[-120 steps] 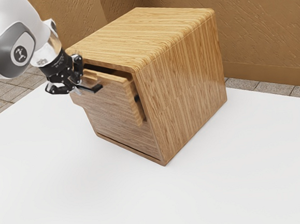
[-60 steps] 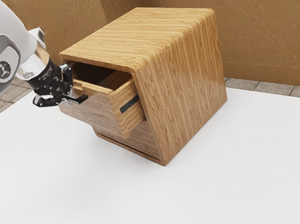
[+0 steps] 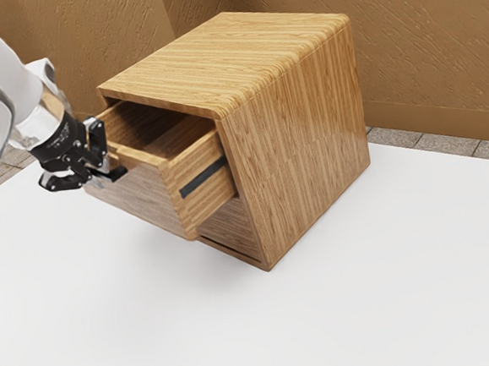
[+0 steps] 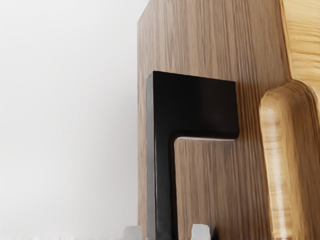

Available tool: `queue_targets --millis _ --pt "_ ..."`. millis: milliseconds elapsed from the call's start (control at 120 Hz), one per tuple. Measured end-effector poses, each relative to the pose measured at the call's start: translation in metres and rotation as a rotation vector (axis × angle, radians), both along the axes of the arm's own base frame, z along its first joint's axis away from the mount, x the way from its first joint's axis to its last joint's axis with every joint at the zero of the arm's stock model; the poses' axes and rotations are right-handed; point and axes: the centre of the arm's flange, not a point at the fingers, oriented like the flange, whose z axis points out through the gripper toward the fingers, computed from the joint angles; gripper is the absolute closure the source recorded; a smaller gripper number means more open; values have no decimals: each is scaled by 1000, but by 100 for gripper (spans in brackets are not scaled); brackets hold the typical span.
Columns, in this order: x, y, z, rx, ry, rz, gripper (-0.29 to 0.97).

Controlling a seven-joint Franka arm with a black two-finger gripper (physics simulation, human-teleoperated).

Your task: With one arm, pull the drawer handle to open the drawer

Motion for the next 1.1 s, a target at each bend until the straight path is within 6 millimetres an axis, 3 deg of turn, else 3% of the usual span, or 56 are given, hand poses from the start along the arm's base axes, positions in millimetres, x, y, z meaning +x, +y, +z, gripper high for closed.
queue_targets --millis 425,733,1100 --pt "-44 -1 -11 -7 -17 36 78" --pt "-81 -5 -13 -15 -49 62 78" --pt "-111 -12 -9 -12 -84 76 79"
